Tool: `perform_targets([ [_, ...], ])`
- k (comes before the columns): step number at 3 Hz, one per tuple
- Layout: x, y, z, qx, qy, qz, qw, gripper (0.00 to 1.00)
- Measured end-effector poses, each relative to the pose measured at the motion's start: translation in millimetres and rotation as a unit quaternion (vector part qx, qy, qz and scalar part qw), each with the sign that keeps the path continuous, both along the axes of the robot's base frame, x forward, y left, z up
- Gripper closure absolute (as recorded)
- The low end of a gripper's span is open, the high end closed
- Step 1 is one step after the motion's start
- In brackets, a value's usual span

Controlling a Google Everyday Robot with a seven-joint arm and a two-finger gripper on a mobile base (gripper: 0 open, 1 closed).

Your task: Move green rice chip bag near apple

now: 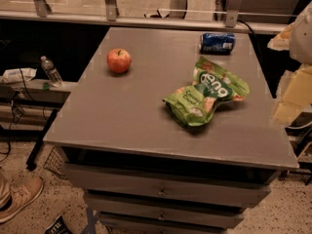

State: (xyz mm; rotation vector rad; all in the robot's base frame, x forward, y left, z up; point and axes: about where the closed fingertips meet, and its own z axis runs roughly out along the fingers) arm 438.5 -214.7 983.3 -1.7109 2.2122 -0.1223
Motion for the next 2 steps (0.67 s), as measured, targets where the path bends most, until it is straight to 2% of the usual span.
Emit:
perform_targets([
  [1,0.0,0.0,0.0,0.0,0.0,0.0,1.0,0.0],
  [2,2.3,1.9,3.5,-0.004,-0.014,0.015,0.9998,0.0],
])
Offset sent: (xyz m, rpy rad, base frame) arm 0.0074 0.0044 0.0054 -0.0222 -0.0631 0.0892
